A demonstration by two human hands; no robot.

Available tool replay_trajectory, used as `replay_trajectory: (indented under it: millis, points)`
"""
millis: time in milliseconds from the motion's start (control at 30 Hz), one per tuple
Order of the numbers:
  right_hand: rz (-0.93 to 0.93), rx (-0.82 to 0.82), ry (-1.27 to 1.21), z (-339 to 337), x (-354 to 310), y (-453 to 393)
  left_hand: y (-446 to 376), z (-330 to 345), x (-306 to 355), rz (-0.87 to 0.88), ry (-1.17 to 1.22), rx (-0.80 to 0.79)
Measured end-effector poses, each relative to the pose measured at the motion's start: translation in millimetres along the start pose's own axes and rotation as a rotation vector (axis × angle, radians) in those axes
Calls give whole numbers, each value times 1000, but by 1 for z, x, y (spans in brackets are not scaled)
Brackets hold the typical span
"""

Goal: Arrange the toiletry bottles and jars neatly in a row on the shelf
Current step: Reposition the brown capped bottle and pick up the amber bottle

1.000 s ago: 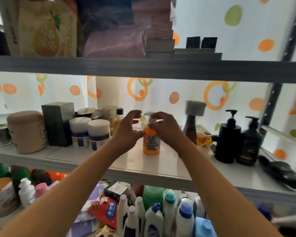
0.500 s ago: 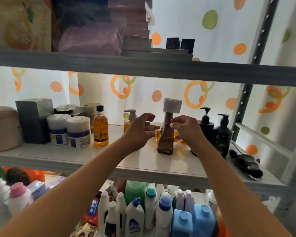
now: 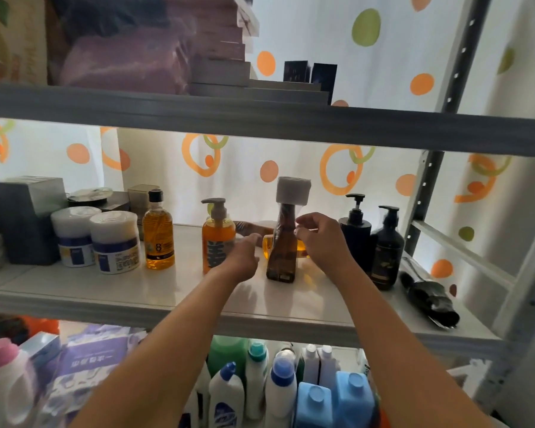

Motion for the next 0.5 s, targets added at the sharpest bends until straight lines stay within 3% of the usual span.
replay_trajectory:
  millis: [200,333,500]
  points:
    - [-77,174,-40,-24,1,-12,-41,15,-21,-53,36,67]
    - [-91,269,-13,-31,12,-16,-63,24,-12,37,40,37]
    - [-73,278,12,-26,28,-21,-79,29,-2,134,-133,-37]
Point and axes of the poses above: each hand's wrist, its own y-axis away from the middle knuckle, its own z-axis out of the palm, x = y × z, the point moved 10 cm from there along -y, towards the middle knuckle
